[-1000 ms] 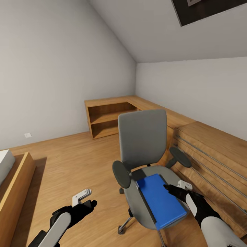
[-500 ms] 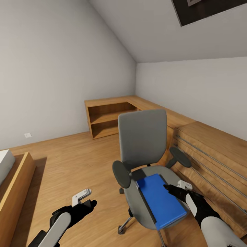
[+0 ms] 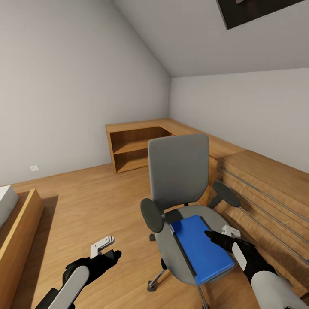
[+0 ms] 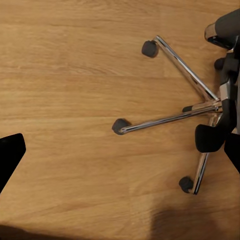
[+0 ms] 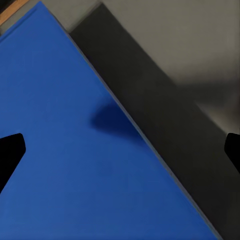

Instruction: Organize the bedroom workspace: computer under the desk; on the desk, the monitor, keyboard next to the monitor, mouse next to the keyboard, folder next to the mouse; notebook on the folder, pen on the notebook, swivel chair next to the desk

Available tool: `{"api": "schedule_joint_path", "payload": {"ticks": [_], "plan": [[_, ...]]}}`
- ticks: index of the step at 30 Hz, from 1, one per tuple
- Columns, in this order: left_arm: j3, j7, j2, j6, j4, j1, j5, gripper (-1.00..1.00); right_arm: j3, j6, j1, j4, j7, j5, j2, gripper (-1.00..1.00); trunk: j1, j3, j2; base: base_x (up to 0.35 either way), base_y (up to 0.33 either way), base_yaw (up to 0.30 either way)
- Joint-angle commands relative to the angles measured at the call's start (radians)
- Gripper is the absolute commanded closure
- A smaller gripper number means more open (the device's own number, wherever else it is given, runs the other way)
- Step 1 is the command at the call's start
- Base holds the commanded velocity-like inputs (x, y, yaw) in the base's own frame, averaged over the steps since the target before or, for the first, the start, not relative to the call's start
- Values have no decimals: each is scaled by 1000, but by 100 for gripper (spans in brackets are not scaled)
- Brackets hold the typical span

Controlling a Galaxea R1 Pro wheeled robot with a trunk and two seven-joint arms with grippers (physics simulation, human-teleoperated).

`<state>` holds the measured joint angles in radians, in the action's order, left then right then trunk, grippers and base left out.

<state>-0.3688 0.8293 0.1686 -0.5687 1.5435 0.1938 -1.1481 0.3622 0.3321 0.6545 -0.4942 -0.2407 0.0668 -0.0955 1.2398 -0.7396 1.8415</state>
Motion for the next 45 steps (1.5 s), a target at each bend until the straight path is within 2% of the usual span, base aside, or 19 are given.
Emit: {"api": "schedule_joint_path", "payload": {"ticks": [1,9,19,35,41,45], "plan": [[-1,8,1,0,1,1,-7,-100,4,7,1,-1,-3,7,0,-100,0,-1,0,0,0,0],[-2,8,0,0,1,1,-7,-100,4,7,1,-1,-2,7,0,-100,0,-1,0,0,0,0],[-3,8,0,0,1,1,-8,-100,4,7,1,-1,-1,6,0,-100,38,-32,70,0,0,0],[-2,8,0,0,1,1,-8,-100,4,7,1,-1,0,5,0,-100,38,-32,70,0,0,0],[-2,8,0,0,1,1,-8,-100,4,7,1,0,0,5,0,-100,61,-51,112,0,0,0],[-2,8,0,0,1,1,-8,-100,4,7,1,0,0,5,0,-100,61,-51,112,0,0,0]]}}
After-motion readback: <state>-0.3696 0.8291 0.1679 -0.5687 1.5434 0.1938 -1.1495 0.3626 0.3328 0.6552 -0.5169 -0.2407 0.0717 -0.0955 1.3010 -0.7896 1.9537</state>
